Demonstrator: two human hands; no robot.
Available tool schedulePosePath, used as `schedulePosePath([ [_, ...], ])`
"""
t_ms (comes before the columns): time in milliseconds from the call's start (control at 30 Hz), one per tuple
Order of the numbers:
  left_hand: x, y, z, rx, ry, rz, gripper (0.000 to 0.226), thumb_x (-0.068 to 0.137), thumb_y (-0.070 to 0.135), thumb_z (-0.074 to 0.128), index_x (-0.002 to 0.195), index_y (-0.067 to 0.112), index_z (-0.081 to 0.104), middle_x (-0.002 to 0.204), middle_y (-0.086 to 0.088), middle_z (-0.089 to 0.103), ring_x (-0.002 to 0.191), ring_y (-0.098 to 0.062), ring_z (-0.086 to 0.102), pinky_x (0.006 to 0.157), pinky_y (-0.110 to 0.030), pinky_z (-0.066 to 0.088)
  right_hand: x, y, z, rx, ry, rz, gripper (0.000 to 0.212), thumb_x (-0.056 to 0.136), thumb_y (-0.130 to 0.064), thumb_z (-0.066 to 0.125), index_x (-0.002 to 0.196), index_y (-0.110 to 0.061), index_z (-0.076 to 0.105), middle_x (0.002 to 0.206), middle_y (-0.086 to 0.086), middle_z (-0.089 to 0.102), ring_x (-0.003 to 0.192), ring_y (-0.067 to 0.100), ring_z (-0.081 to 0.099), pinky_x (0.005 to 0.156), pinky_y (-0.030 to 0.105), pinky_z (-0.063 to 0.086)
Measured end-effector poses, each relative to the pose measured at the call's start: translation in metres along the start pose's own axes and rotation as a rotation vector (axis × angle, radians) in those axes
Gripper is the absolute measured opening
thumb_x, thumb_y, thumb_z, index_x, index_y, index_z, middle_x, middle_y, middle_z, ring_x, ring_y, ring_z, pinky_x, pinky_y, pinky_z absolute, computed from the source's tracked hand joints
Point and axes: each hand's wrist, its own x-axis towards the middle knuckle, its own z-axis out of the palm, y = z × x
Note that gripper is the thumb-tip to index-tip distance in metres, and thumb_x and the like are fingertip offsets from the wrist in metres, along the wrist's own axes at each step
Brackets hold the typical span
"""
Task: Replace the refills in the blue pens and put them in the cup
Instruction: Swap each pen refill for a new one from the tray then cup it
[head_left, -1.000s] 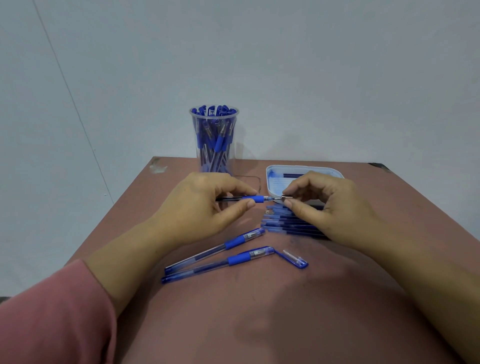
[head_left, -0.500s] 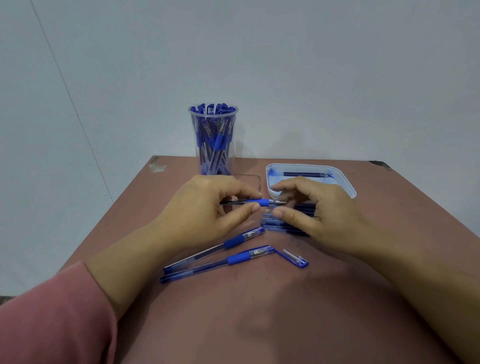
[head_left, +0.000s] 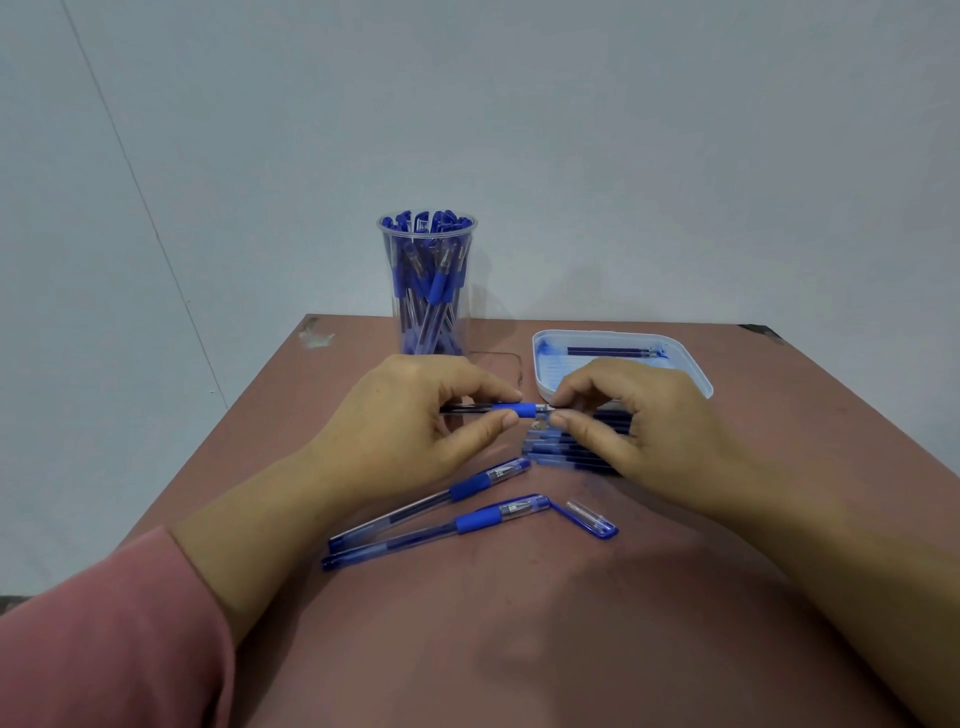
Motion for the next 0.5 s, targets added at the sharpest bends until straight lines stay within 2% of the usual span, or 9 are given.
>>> schedulePosePath([
  [33, 0.0, 0.0002, 0.0001, -0.003, -0.005, 0.0, 0.02, 0.089, 0.045, 0.062, 0.106, 0.038, 0.071, 0.087, 0.024, 0.066, 0.075, -0.007, 0.064, 0.064, -0.032, 0.055, 0.0003, 0.0005, 0.0003, -0.003, -0.009, 0.032, 0.008, 0.09, -0.042, 0.056, 0.091, -0.037, 0.062, 0.082, -0.015, 0.064, 0.079, 0.007, 0.062, 0.07, 0.03, 0.051],
  [67, 0.0, 0.0004, 0.0003, -0.007, -0.01, 0.002, 0.022, 0.088, 0.046, 0.061, 0.106, 0.038, 0.071, 0.087, 0.025, 0.066, 0.074, -0.007, 0.064, 0.064, -0.032, 0.055, 0.0005, 0.0003, -0.0001, -0.005, -0.017, 0.05, 0.019, 0.091, -0.049, 0.05, 0.089, -0.034, 0.063, 0.081, -0.013, 0.065, 0.078, 0.008, 0.062, 0.068, 0.031, 0.05],
  [133, 0.0001, 0.0013, 0.0008, -0.008, -0.014, 0.008, 0.024, 0.088, 0.047, 0.059, 0.107, 0.038, 0.071, 0.087, 0.026, 0.065, 0.074, -0.007, 0.064, 0.064, -0.032, 0.055, -0.0005, 0.0005, -0.0007, 0.034, -0.035, 0.058, 0.025, 0.091, -0.055, 0.051, 0.094, -0.034, 0.065, 0.083, -0.013, 0.067, 0.08, 0.007, 0.063, 0.071, 0.027, 0.051],
  [200, -0.0001, 0.0015, 0.0007, -0.008, -0.01, 0.014, 0.024, 0.088, 0.047, 0.06, 0.107, 0.037, 0.071, 0.087, 0.027, 0.065, 0.074, -0.006, 0.065, 0.064, -0.031, 0.055, -0.0008, 0.0003, -0.0016, 0.052, -0.028, 0.031, 0.019, 0.087, -0.045, 0.063, 0.103, -0.036, 0.061, 0.089, -0.018, 0.065, 0.085, 0.004, 0.063, 0.075, 0.019, 0.05],
  [267, -0.0001, 0.0015, 0.0009, -0.007, -0.007, 0.016, 0.023, 0.088, 0.045, 0.061, 0.107, 0.037, 0.071, 0.087, 0.027, 0.065, 0.075, -0.006, 0.065, 0.064, -0.031, 0.056, -0.001, -0.0008, -0.0018, 0.022, -0.021, 0.002, 0.016, 0.086, -0.034, 0.068, 0.097, -0.039, 0.057, 0.086, -0.017, 0.063, 0.083, 0.006, 0.062, 0.073, 0.021, 0.05],
  [333, -0.0001, 0.0015, 0.0012, -0.003, -0.002, 0.017, 0.021, 0.088, 0.044, 0.062, 0.107, 0.037, 0.071, 0.087, 0.026, 0.066, 0.075, -0.007, 0.065, 0.064, -0.032, 0.055, -0.0008, -0.0009, -0.0011, 0.004, -0.043, 0.034, 0.006, 0.09, -0.042, 0.058, 0.088, -0.037, 0.058, 0.083, -0.014, 0.063, 0.081, 0.008, 0.061, 0.07, 0.024, 0.048],
  [400, 0.0001, 0.0016, 0.0014, -0.005, 0.0, 0.015, 0.021, 0.088, 0.044, 0.062, 0.107, 0.038, 0.07, 0.088, 0.025, 0.066, 0.074, -0.008, 0.065, 0.063, -0.033, 0.056, -0.0013, -0.0022, -0.0014, 0.016, -0.057, 0.06, 0.018, 0.091, -0.049, 0.051, 0.088, -0.035, 0.062, 0.083, -0.014, 0.063, 0.081, 0.008, 0.06, 0.07, 0.024, 0.047],
  [500, 0.0003, 0.0019, 0.0014, -0.008, 0.003, 0.013, 0.024, 0.088, 0.047, 0.06, 0.107, 0.037, 0.071, 0.088, 0.026, 0.066, 0.075, -0.007, 0.065, 0.064, -0.033, 0.056, -0.0008, -0.0029, -0.0021, 0.05, -0.035, 0.013, 0.017, 0.086, -0.046, 0.062, 0.102, -0.041, 0.06, 0.09, -0.02, 0.064, 0.087, 0.004, 0.062, 0.075, 0.019, 0.049],
])
